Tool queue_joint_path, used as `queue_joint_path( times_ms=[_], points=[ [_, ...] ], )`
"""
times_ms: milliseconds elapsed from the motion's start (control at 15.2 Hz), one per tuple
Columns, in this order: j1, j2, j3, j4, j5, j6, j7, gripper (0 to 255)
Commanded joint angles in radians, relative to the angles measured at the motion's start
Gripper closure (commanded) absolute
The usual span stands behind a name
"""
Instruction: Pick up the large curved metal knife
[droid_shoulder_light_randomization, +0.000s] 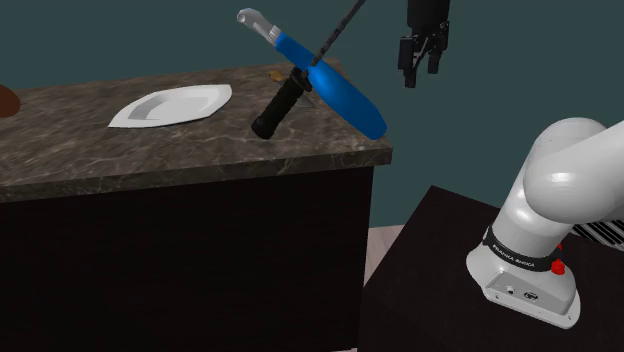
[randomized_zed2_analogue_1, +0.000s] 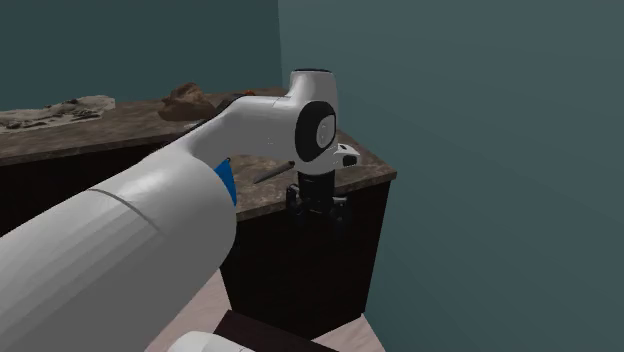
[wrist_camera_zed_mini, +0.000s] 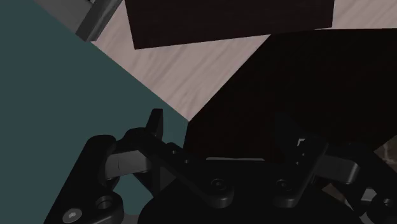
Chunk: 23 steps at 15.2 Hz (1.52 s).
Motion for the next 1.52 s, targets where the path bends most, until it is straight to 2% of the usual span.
queue_joint_path(
  times_ms=[0,396,726,1056,1452],
  points=[
    [0.0,0.0,0.0,0.0,0.0,0.0,0.0,0],
    [0.014,0.162,0.09,0.12,0.084,0.056,0.173,0],
    [0.018,0.313,0.155,0.256,0.125,0.089,0.309,0],
    [0.02,0.476,0.21,0.426,0.14,0.105,0.443,0],
    [0.032,0.694,0.261,0.684,0.121,0.089,0.601,0]
  ],
)
